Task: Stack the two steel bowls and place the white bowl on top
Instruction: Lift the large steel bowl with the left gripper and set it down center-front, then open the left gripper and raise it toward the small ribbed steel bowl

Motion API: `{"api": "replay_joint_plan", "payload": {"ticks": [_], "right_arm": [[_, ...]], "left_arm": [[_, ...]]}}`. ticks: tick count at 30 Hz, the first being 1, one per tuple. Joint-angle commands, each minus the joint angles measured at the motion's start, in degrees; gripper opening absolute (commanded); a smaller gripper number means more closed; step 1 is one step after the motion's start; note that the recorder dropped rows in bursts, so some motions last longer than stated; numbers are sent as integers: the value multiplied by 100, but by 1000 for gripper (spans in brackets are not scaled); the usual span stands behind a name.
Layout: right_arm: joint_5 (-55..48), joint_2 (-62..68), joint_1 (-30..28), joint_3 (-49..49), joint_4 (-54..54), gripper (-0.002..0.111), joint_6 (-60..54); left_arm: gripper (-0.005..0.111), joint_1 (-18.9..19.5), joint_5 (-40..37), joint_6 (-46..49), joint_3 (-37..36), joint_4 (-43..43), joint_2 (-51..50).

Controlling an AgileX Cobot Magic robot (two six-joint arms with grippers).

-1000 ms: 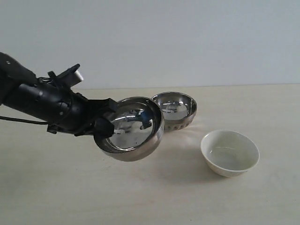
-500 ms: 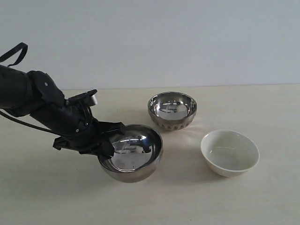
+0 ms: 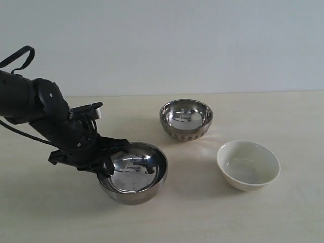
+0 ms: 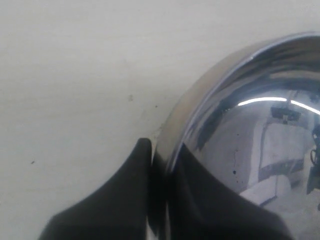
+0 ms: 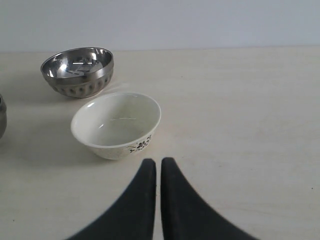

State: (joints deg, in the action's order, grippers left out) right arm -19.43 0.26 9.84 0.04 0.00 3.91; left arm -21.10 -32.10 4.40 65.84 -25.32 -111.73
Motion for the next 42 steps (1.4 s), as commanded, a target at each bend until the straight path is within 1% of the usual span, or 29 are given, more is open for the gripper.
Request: {"api": "replay_joint_plan", "payload": {"ticks": [1,9,17,21,22,23,24,25,26,27,29,32,38,42], "right_arm": [[25,-26,-2,-4,-58,0,4],[25,-26,-2,-4,-58,0,4],[25,-26,-2,-4,-58,0,4],[25,-26,-2,-4,-58,0,4],[25,-26,-2,-4,-58,0,4],[25,-26,-2,-4,-58,0,4],[25,-26,-2,-4,-58,0,4],[25,-26,-2,-4,-58,0,4],[25,-26,-2,-4,-58,0,4],[25,-26,-2,-4,-58,0,4],[25,-26,-2,-4,-58,0,4],[25,-26,-2,-4,-58,0,4],[25,-26,-2,-4,-58,0,4],[25,-26,-2,-4,-58,0,4]], "left_arm": [[4,-24,-64,-76,42,36,29],[4,-24,-54,-62,17,36,29],[4,-24,130,-62,-342,36,29],[4,-24,185,89,-423,36,29],[7,-24,185,117,-423,36,29],[11,-24,185,117,-423,36,29],[26,-24,185,117,-423,-47,29],[33,-24,173,117,-423,-77,29],[49,-24,90,117,-423,-125,29],[58,-24,-27,117,-412,-125,29],[61,-24,-163,182,-403,-125,39],[61,-24,-263,209,-401,-125,173],[61,-12,-253,209,-391,-102,808],[61,-12,-148,426,-380,-10,1222]]}}
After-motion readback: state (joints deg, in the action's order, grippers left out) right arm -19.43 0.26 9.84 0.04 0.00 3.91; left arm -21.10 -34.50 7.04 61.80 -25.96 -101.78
